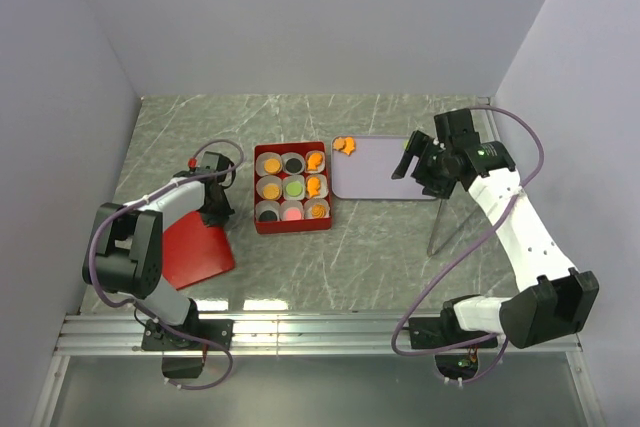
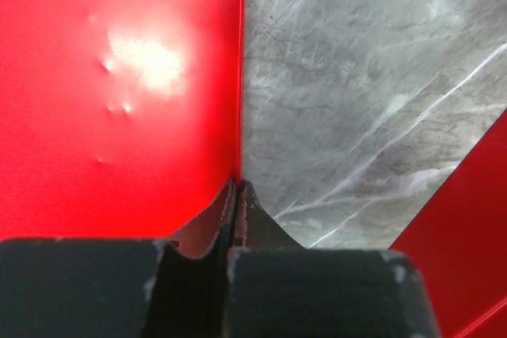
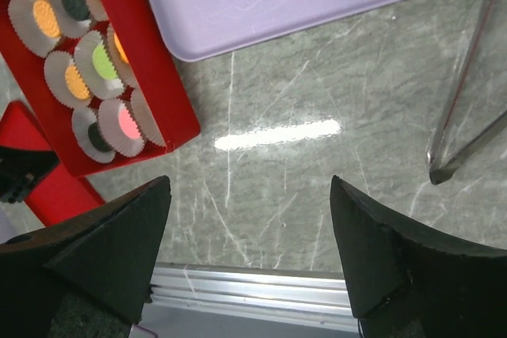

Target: Pack the cookies

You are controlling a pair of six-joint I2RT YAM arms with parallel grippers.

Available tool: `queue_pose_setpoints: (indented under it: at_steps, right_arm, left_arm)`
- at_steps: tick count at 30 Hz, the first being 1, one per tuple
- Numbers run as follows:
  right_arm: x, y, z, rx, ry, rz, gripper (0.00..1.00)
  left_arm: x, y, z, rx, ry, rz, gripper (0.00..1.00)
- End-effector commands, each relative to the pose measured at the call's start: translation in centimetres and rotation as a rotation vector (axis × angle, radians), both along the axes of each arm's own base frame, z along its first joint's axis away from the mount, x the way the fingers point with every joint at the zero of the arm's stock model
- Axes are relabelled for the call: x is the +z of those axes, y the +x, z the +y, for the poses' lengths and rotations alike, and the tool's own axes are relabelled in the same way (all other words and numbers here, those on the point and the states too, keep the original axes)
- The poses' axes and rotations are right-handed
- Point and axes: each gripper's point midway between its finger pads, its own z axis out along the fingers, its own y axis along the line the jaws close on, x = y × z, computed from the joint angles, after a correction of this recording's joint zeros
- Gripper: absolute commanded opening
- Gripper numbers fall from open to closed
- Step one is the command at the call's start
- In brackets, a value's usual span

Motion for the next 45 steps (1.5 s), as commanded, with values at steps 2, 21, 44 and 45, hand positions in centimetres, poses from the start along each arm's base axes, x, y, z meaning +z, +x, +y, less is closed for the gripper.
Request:
queue_pose_setpoints:
  at_steps: [2, 21, 44, 45]
  right_arm:
    - [0.8, 0.4, 1.1, 0.058, 0.046, -0.077, 0.87]
    - [6.3, 2.8, 8.3, 0.383, 0.335, -0.181, 0.86]
    - [21.2, 5.4, 18.7, 0.790, 1.173, -0.338, 0.87]
    - [20.7, 6.1, 18.8, 0.785, 1.214, -0.330, 0.88]
  left_arm:
    - [-2.0, -1.1, 1.1, 0.033, 0.051, 0.052, 0.00]
    - [7.5, 3.3, -1.4, -0.096, -0.101, -0.239, 0.00]
    - [41.1, 8.2, -11.8, -0.469, -0.652, -0.934, 0.00]
    - [42.1, 7.2, -12.9, -0.514, -0.733, -0.936, 0.00]
